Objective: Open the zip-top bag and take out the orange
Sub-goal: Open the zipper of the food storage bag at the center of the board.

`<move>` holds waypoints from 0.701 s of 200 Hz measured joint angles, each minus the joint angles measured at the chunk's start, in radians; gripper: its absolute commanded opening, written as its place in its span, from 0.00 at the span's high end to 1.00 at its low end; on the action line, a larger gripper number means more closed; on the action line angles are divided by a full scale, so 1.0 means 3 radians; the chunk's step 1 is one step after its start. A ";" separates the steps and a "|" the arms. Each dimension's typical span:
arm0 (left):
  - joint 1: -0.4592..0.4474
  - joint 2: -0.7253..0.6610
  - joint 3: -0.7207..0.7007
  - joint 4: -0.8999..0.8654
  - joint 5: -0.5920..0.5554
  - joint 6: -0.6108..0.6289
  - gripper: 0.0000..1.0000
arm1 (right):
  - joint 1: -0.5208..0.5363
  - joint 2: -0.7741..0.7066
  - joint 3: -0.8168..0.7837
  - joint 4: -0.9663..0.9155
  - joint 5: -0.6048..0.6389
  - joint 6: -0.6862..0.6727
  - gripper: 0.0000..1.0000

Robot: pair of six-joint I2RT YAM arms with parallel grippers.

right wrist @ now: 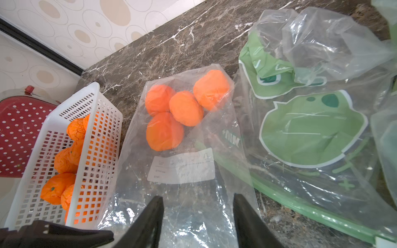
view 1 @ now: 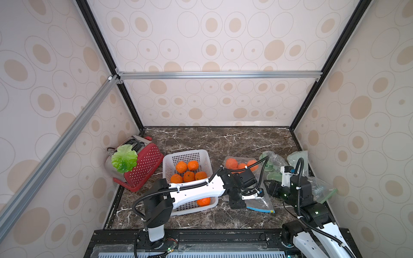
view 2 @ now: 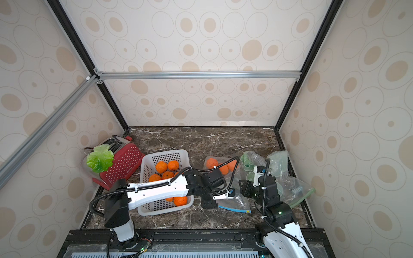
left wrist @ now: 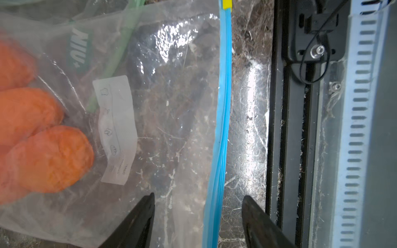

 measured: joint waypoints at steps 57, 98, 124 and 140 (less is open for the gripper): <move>-0.0019 0.0118 0.0146 -0.0132 -0.0201 0.0050 0.40 | 0.0000 -0.0025 -0.0001 0.0004 0.0039 -0.0003 0.44; -0.0019 0.0085 0.0169 -0.0136 -0.0112 0.0069 0.40 | 0.0000 -0.0037 -0.0001 0.0004 0.0038 -0.0003 0.44; -0.0020 0.0083 0.0169 -0.0139 -0.0116 0.0076 0.41 | 0.0000 -0.0060 -0.0001 0.0005 0.0039 -0.0003 0.44; -0.0020 0.0083 0.0169 -0.0140 -0.0130 0.0079 0.42 | 0.0000 -0.0060 -0.0001 0.0005 0.0038 -0.0003 0.44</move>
